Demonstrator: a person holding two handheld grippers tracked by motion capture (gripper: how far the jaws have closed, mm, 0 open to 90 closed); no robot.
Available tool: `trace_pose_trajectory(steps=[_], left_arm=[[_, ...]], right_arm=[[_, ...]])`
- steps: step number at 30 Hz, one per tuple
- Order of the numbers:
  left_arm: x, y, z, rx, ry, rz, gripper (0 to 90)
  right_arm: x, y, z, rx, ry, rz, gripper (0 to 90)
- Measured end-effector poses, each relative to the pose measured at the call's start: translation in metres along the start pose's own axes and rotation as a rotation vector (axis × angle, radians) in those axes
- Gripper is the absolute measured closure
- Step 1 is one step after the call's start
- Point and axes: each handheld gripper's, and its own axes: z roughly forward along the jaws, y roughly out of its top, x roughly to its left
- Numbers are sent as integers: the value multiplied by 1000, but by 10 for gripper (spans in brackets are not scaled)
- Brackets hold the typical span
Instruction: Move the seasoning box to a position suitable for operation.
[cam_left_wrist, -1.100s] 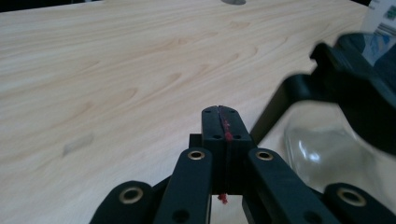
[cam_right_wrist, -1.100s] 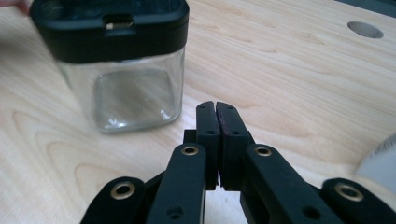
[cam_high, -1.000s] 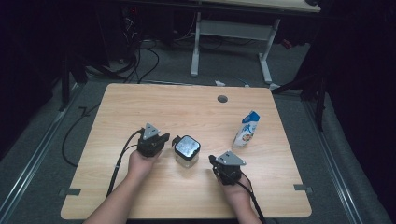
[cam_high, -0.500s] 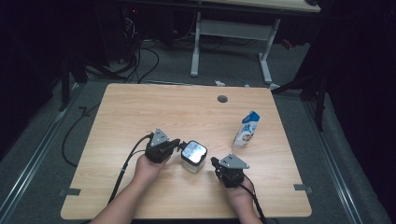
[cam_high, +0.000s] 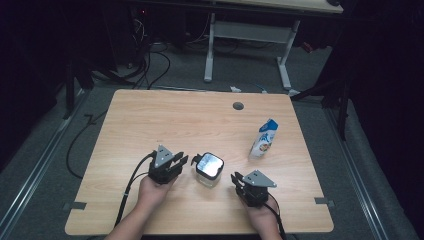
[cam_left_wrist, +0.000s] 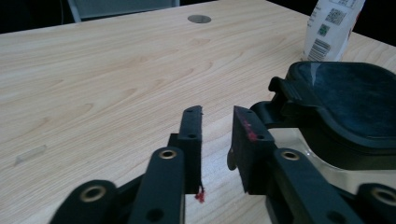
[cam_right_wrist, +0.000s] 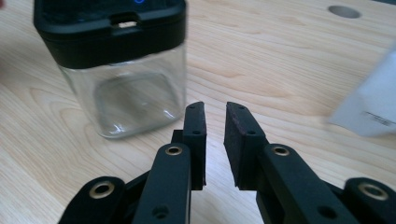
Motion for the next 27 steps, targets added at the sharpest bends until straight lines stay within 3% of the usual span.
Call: trace_pose_trajectory(steps=[3,9,17,21,27], left_arm=[[-1,1,-5,-7,1,5,670],[-3,5,-11,-26,-23,2,629],[-10,19,-11,-23,-45,9,712],[-14,23,-6,2,-55,18,773],[-21,32,2,-4,-49,46,874]], right_arm=[[-7,-3,-9,-20,-25,25,784],[-14,-4,-16,-36,-38,14,769],[-6,-5,-12,-12,13,-37,752],[-6,-4,-13,-21,23,-34,754],[-8,0,-15,-47,22,-32,777]])
